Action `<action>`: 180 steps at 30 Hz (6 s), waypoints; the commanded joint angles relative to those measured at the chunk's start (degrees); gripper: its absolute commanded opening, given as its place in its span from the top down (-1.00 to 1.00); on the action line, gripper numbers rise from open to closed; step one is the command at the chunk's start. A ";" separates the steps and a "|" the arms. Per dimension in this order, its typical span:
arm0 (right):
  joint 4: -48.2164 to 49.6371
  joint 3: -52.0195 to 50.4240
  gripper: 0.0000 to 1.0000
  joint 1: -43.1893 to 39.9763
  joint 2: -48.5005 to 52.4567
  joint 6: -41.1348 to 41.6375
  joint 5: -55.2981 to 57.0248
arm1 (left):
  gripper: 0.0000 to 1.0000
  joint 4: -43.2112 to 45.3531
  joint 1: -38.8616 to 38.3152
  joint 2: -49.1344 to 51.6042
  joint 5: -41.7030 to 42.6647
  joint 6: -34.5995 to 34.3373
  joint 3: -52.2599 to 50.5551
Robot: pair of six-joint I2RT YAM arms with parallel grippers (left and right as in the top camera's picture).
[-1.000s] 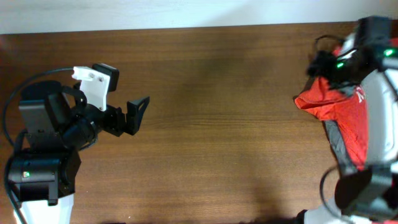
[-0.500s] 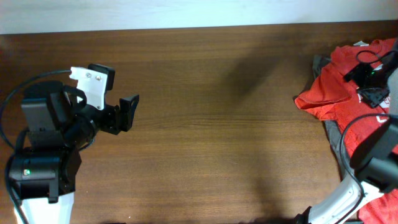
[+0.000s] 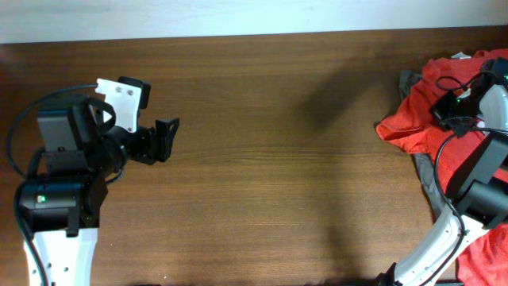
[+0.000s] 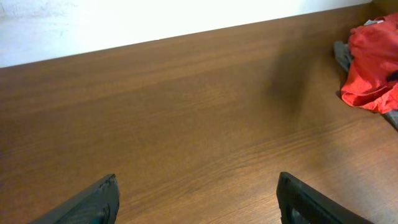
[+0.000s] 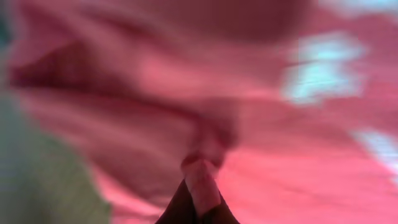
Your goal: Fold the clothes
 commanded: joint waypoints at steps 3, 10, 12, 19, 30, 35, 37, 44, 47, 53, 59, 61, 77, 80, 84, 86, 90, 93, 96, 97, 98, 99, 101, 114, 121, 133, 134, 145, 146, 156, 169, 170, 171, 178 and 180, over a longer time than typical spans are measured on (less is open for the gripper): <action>-0.02 2.60 0.92 2.95 -6.80 -6.64 -18.91 | -0.61 0.31 -0.11 -0.42 -1.09 -0.09 0.92; 3.45 2.73 0.92 14.01 -20.83 -14.88 -23.19 | -0.61 0.07 -0.07 -3.82 -9.11 -0.13 1.40; 4.59 2.73 0.92 18.60 -24.04 -15.21 -22.21 | -0.60 0.00 -0.07 -5.14 -10.05 -0.48 1.55; 6.08 2.73 0.92 37.79 -26.97 -13.88 -15.91 | -0.61 -0.13 -0.07 -10.97 -19.65 -2.97 3.89; 12.63 2.71 0.91 66.36 -19.39 -10.34 -12.13 | -0.62 -3.15 -0.07 -14.97 -33.05 -6.08 4.87; 13.68 2.71 0.79 76.08 -16.31 -10.38 -10.49 | -0.70 -3.17 -0.07 -14.97 -35.45 -6.67 4.87; 13.57 2.71 0.66 78.73 -16.06 -11.06 -8.46 | -0.71 -3.15 -0.07 -14.97 -35.47 -6.64 4.87; 9.29 2.84 0.25 76.00 -20.48 -3.82 11.74 | -0.74 -3.37 -0.07 -14.40 -33.62 -6.67 4.85; 5.70 2.84 -0.10 68.89 -23.50 -0.22 14.32 | -0.74 -4.13 -0.07 -12.37 -24.96 -6.62 4.83; -2.14 2.84 -0.23 51.63 -25.42 0.81 7.82 | -0.68 -5.51 -0.63 1.42 0.26 -0.92 4.37; -8.41 2.82 -0.40 37.88 -25.42 -0.52 0.07 | -0.47 -4.63 -6.75 23.71 6.38 8.44 4.37; -10.10 2.82 -0.40 34.47 -25.42 -2.45 -2.14 | -0.46 -1.90 -8.68 30.01 4.61 8.50 4.37; -16.48 2.75 -0.40 29.38 -25.42 -7.02 -2.67 | -0.43 20.57 -14.82 56.08 -9.11 7.80 4.44; -16.68 2.78 -0.40 29.33 -25.42 -7.02 -2.47 | -0.06 20.59 -14.82 56.72 -9.14 7.89 4.42; -17.07 2.75 -0.40 29.35 -25.42 -6.99 -2.21 | 0.99 20.28 -14.40 57.24 -11.52 7.82 4.42; -17.33 2.78 -0.40 29.35 -25.42 -6.99 -1.60 | 0.99 20.35 -13.49 57.33 -15.04 6.93 4.42; -18.53 2.78 -0.40 29.33 -25.42 -9.01 -0.04 | 0.99 20.50 -7.54 57.33 -31.01 -3.67 4.42; -19.06 2.71 -0.40 29.35 -25.42 -9.35 2.19 | 1.00 19.41 -0.83 57.33 -31.78 -8.15 4.42; -18.99 2.67 -0.40 29.33 -25.42 -9.35 2.89 | 1.00 18.08 7.50 57.33 -29.53 -11.52 4.42; -18.97 2.67 -0.40 29.33 -25.40 -9.35 2.89 | 0.99 18.10 9.18 57.33 -27.61 -11.45 4.42; -18.95 2.67 -0.42 29.35 -25.40 -9.35 2.89 | 0.99 18.10 11.17 57.33 -24.76 -10.86 4.44; -18.93 2.64 -0.47 29.40 -25.38 -9.38 2.86 | 0.99 17.90 12.61 57.33 -22.62 -10.29 4.44; -18.97 2.64 -0.50 29.75 -24.92 -10.82 2.86 | 0.99 17.27 14.78 57.22 -19.37 -9.84 4.44; -21.00 -14.93 -0.31 35.78 -19.69 -7.80 14.56 | 0.16 8.46 16.06 49.27 -19.93 -9.79 12.04; -17.51 -27.65 -0.15 34.21 -19.69 -4.90 15.61 | -0.06 4.35 16.02 40.48 -19.19 -9.81 15.37; -2.99 -38.97 0.03 32.76 -19.69 -4.02 2.27 | -0.20 2.45 13.27 33.64 -15.23 -9.79 15.37; -3.02 -38.97 0.03 32.76 -19.69 -4.28 0.70 | -0.20 2.25 12.94 33.64 -15.23 -9.79 15.37; -3.41 -41.64 0.04 32.74 -19.71 -4.52 -3.21 | -0.22 1.38 11.50 33.64 -15.23 -9.79 15.37; -3.17 -41.72 0.06 32.76 -19.71 -4.33 -3.26 | -0.23 1.33 11.50 33.64 -15.23 -9.79 15.37; -5.46 -34.40 0.92 31.10 -21.38 -4.39 1.14 | -0.25 1.33 11.50 33.64 -15.23 -9.79 15.37; -0.85 -10.45 0.92 21.62 -23.67 -4.59 17.53 | -0.33 1.40 11.50 33.64 -15.21 -7.82 15.37; 0.87 -10.38 0.92 20.65 -23.65 -4.59 18.03 | -0.33 1.38 11.45 33.64 -15.21 -7.82 15.37; 2.29 -10.38 0.92 19.78 -23.56 -4.59 18.34 | -0.33 1.36 11.43 33.64 -15.21 -7.80 15.37; 9.20 -10.40 -0.10 14.62 -20.52 -6.01 17.68 | -0.36 1.36 11.39 33.64 -15.02 -7.17 15.37; 9.18 -10.40 -0.54 14.60 -20.52 -8.02 17.55 | -0.42 1.29 11.39 33.68 -14.80 -7.15 15.37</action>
